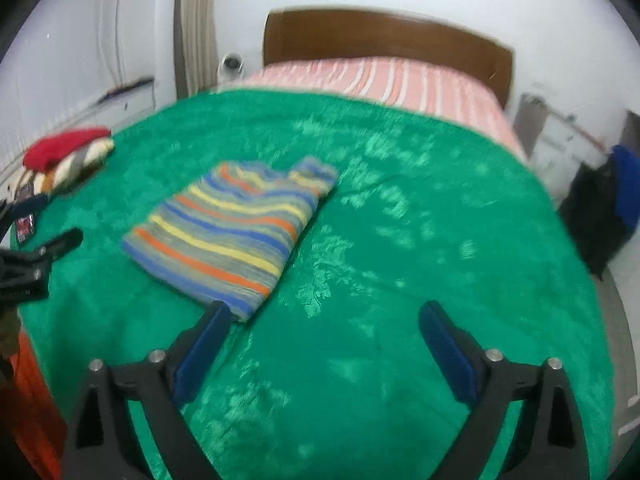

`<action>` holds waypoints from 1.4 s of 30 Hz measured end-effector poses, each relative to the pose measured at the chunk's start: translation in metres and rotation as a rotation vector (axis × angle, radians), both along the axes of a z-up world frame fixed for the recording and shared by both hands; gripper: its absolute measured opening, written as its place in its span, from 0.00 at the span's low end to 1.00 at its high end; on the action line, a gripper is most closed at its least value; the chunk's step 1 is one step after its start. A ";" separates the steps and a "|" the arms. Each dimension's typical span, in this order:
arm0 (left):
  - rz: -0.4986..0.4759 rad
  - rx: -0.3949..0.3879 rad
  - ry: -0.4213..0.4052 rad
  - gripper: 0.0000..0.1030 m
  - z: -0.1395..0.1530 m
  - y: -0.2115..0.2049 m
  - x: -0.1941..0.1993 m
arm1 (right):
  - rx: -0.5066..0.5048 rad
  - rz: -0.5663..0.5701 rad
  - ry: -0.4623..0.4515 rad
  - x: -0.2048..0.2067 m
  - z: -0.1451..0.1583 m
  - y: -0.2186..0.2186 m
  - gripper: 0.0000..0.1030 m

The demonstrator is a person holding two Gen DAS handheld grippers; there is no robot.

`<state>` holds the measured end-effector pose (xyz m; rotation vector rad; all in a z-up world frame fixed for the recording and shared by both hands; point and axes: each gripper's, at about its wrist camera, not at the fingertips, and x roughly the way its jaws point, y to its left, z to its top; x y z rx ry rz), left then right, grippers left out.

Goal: Fold small clothes

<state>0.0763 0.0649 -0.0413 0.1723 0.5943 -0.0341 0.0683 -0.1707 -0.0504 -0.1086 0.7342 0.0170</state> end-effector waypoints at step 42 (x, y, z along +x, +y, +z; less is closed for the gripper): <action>0.026 -0.068 -0.052 1.00 0.072 -0.026 -0.071 | 0.124 0.056 -0.125 -0.084 0.098 0.023 1.00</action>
